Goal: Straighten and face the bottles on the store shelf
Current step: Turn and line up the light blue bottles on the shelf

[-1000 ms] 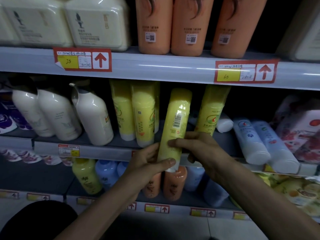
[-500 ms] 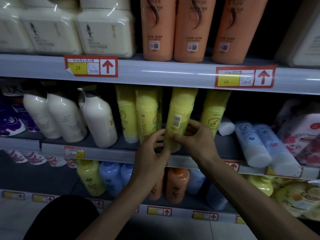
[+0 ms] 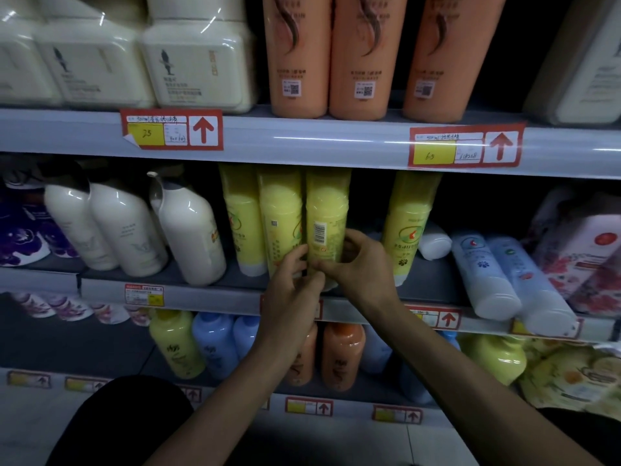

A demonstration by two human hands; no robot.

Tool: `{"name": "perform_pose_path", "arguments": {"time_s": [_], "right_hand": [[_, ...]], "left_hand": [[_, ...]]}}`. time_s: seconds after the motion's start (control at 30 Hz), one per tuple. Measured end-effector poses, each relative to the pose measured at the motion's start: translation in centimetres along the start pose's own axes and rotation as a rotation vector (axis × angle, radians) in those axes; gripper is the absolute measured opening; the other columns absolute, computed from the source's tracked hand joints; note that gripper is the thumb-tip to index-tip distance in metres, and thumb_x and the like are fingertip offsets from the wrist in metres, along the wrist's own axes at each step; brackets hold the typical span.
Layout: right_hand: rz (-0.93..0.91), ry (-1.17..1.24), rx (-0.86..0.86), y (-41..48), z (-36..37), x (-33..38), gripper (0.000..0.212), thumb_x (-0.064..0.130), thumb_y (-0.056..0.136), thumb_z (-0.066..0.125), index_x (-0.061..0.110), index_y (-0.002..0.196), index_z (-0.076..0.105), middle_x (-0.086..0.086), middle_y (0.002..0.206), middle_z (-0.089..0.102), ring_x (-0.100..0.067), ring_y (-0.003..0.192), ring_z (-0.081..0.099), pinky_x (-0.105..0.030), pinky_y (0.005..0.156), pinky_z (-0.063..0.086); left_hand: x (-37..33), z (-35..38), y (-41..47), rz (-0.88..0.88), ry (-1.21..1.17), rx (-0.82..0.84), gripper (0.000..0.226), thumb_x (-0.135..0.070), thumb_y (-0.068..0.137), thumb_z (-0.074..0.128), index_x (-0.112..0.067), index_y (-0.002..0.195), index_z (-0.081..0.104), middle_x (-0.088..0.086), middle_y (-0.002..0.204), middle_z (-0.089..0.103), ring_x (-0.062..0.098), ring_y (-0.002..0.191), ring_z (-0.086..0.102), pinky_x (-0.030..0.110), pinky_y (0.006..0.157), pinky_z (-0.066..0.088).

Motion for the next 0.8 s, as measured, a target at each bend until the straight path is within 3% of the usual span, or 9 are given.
{"name": "perform_pose_path", "arguments": {"time_s": [0.1, 0.23, 0.37, 0.43, 0.5, 0.63, 0.73, 0.8], "right_hand": [[0.013, 0.012, 0.058, -0.5, -0.1, 0.3, 0.059, 0.013, 0.076, 0.09, 0.016, 0.129, 0.067, 0.006, 0.114, 0.077, -0.003, 0.104, 0.072, -0.034, 0.091, 0.062], [0.093, -0.096, 0.031, -1.8, -2.0, -0.5, 0.05, 0.006, 0.081, 0.081, 0.011, 0.129, 0.067, 0.011, 0.098, 0.07, -0.012, 0.092, 0.07, -0.039, 0.087, 0.061], [0.216, -0.193, -0.124, -3.0, -6.9, -2.4, 0.016, 0.02, 0.08, 0.079, 0.025, 0.095, 0.075, 0.01, 0.081, 0.074, -0.015, 0.077, 0.072, -0.046, 0.075, 0.063], [0.247, -0.219, -0.191, -3.4, -9.3, -3.2, 0.015, 0.022, 0.079, 0.081, 0.025, 0.088, 0.069, 0.009, 0.078, 0.072, -0.017, 0.076, 0.071, -0.048, 0.074, 0.062], [0.252, -0.237, -0.227, -3.8, -10.6, -3.8, 0.026, 0.022, 0.08, 0.084, 0.023, 0.094, 0.062, 0.007, 0.079, 0.069, -0.019, 0.077, 0.07, -0.048, 0.074, 0.061], [0.212, -0.347, -0.184, -3.9, -10.2, -4.1, 0.052, 0.029, 0.081, 0.086, 0.016, 0.124, 0.06, 0.013, 0.083, 0.061, -0.022, 0.091, 0.071, -0.041, 0.081, 0.057], [0.234, -0.314, -0.129, -3.2, -9.2, -4.5, 0.048, 0.03, 0.082, 0.084, 0.02, 0.124, 0.064, 0.018, 0.08, 0.059, -0.019, 0.091, 0.071, -0.042, 0.083, 0.058], [0.242, -0.298, -0.15, -2.4, -9.2, -4.9, 0.042, 0.029, 0.083, 0.083, 0.022, 0.121, 0.068, 0.016, 0.086, 0.062, -0.019, 0.093, 0.071, -0.036, 0.081, 0.056]], "left_hand": [[-0.1, 0.0, -0.4, -0.022, 0.011, -0.007, 0.04, -0.016, 0.1, 0.062, -0.041, 0.13, 0.056, -0.017, 0.119, 0.066, -0.007, 0.105, 0.062, 0.009, 0.078, 0.045], [-0.2, -0.2, -0.8, -0.045, 0.033, -0.029, 0.034, -0.021, 0.096, 0.068, -0.033, 0.128, 0.063, -0.012, 0.117, 0.068, 0.0, 0.107, 0.063, 0.025, 0.089, 0.05], [-0.2, 0.5, -1.2, -0.029, 0.044, 0.038, 0.026, -0.017, 0.095, 0.068, -0.034, 0.115, 0.07, -0.012, 0.108, 0.074, 0.001, 0.102, 0.067, 0.024, 0.089, 0.051], [-0.4, 1.5, -1.5, -0.016, 0.049, 0.094, 0.026, -0.016, 0.096, 0.067, -0.034, 0.114, 0.071, -0.011, 0.107, 0.075, 0.0, 0.101, 0.068, 0.019, 0.086, 0.05], [-0.6, 2.8, -1.8, -0.004, 0.057, 0.144, 0.026, -0.016, 0.097, 0.066, -0.035, 0.116, 0.07, -0.013, 0.108, 0.074, -0.002, 0.102, 0.068, 0.015, 0.082, 0.048], [-1.1, 5.4, -1.8, 0.02, 0.052, 0.186, 0.034, -0.02, 0.099, 0.066, -0.034, 0.13, 0.064, -0.015, 0.119, 0.07, -0.006, 0.104, 0.065, 0.014, 0.084, 0.046], [-1.0, 6.7, -1.2, 0.01, 0.039, 0.157, 0.042, -0.022, 0.099, 0.066, -0.035, 0.139, 0.057, -0.016, 0.127, 0.061, -0.01, 0.101, 0.063, 0.011, 0.078, 0.045], [-0.7, 7.2, -0.9, 0.007, 0.032, 0.138, 0.044, -0.021, 0.099, 0.065, -0.035, 0.139, 0.054, -0.015, 0.128, 0.059, -0.017, 0.097, 0.06, 0.006, 0.074, 0.045]]}}
Point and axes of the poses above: each hand's wrist, its own y-axis towards the middle knuckle, its own z-axis out of the palm, x = y × z, the point moved 5 cm from there along y, towards the middle knuckle
